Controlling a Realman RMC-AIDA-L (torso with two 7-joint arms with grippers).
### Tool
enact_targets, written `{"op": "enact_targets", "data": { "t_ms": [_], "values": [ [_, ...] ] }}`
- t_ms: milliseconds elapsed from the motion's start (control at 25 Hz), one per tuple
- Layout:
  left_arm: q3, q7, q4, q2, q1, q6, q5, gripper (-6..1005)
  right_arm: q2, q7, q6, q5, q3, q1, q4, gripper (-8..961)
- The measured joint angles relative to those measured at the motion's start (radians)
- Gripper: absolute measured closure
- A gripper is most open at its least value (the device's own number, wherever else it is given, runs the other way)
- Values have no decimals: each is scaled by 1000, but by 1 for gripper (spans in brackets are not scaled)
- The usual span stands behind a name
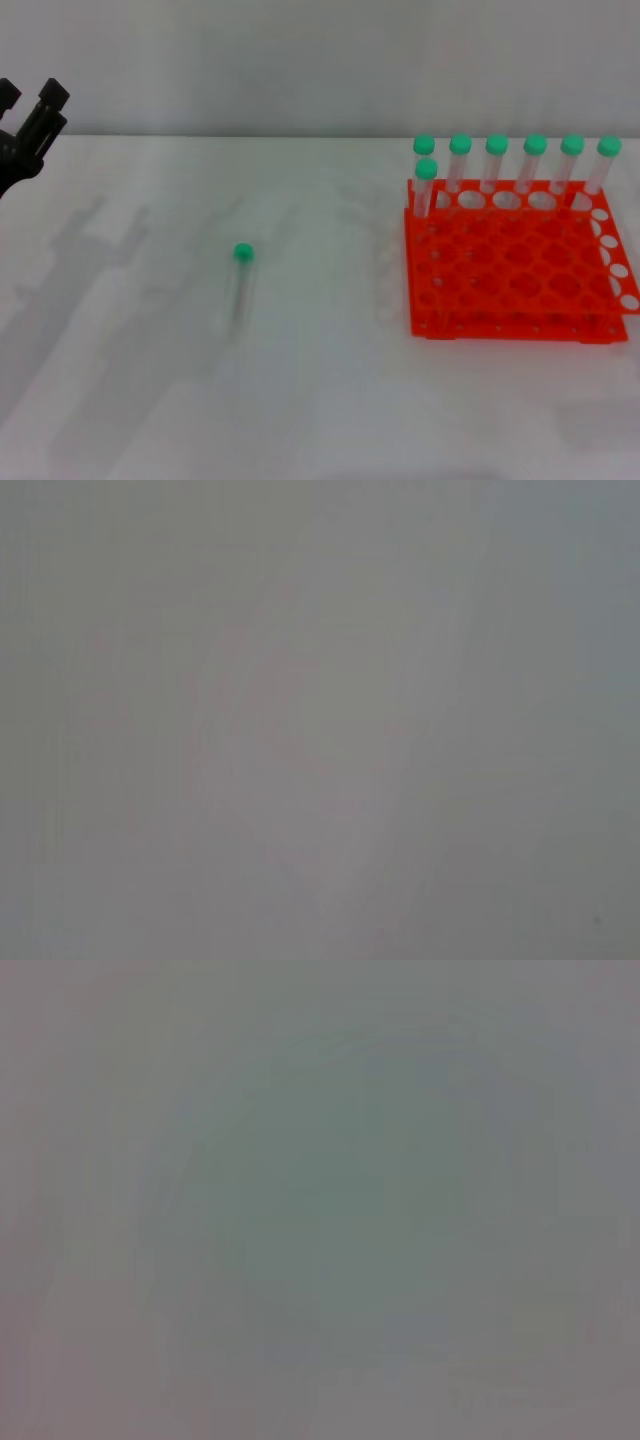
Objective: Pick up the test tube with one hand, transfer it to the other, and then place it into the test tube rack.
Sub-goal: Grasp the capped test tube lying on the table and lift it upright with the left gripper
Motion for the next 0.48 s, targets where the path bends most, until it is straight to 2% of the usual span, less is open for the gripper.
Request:
{"op": "enact_targets", "data": {
  "t_ms": [480],
  "values": [
    [0,-7,-1,0,-8,1,3,316,0,-2,1,0,0,1,1,81]
  ]
}}
